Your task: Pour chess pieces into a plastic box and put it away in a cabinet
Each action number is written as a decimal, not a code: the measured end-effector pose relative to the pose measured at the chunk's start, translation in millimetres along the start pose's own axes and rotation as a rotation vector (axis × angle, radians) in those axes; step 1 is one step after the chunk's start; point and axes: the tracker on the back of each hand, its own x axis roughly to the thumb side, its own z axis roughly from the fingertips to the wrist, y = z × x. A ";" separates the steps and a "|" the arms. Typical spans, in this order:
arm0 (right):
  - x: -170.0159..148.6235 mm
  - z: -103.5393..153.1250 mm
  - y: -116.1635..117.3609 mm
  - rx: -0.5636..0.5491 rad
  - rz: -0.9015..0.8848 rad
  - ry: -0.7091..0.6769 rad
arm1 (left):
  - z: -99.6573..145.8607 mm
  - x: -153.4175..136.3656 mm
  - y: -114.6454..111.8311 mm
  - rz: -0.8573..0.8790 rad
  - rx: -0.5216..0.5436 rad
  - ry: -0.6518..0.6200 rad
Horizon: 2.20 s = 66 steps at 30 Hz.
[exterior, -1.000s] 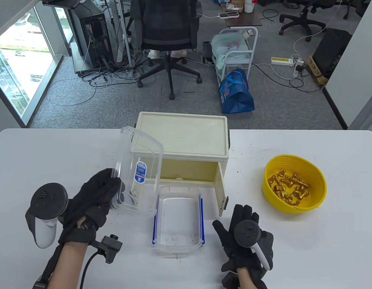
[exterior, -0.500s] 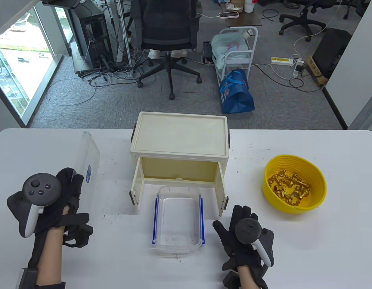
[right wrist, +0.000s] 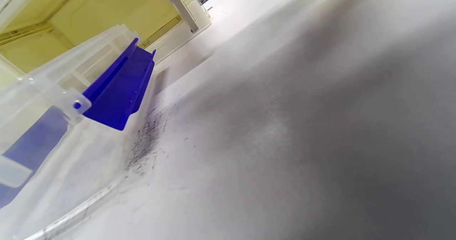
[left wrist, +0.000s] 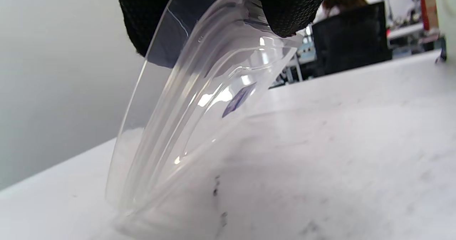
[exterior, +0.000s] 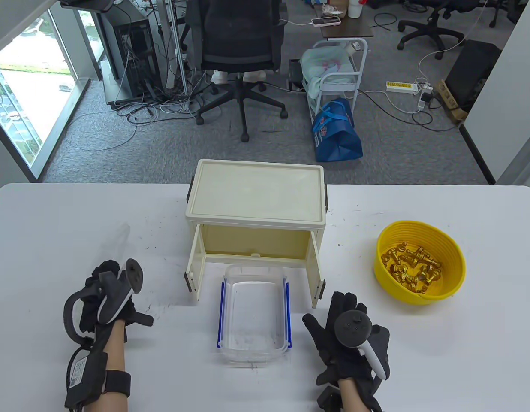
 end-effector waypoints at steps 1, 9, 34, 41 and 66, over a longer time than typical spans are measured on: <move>0.0 -0.2 0.1 0.000 0.001 -0.001 | -1.8 4.5 -7.0 -0.039 -0.018 -0.009; 1.6 -0.7 -0.1 0.007 0.008 0.000 | -12.8 31.0 -51.4 -0.161 -0.182 -0.036; 6.4 5.9 0.8 -0.007 0.050 -0.049 | 48.5 -17.5 73.0 0.595 0.093 -0.328; 7.0 5.9 2.3 -0.003 0.062 -0.059 | 87.2 -0.8 41.3 0.954 -0.012 -0.516; -68.8 0.4 -103.3 -0.159 -0.546 0.325 | 103.5 28.9 -27.9 0.848 -0.050 -0.624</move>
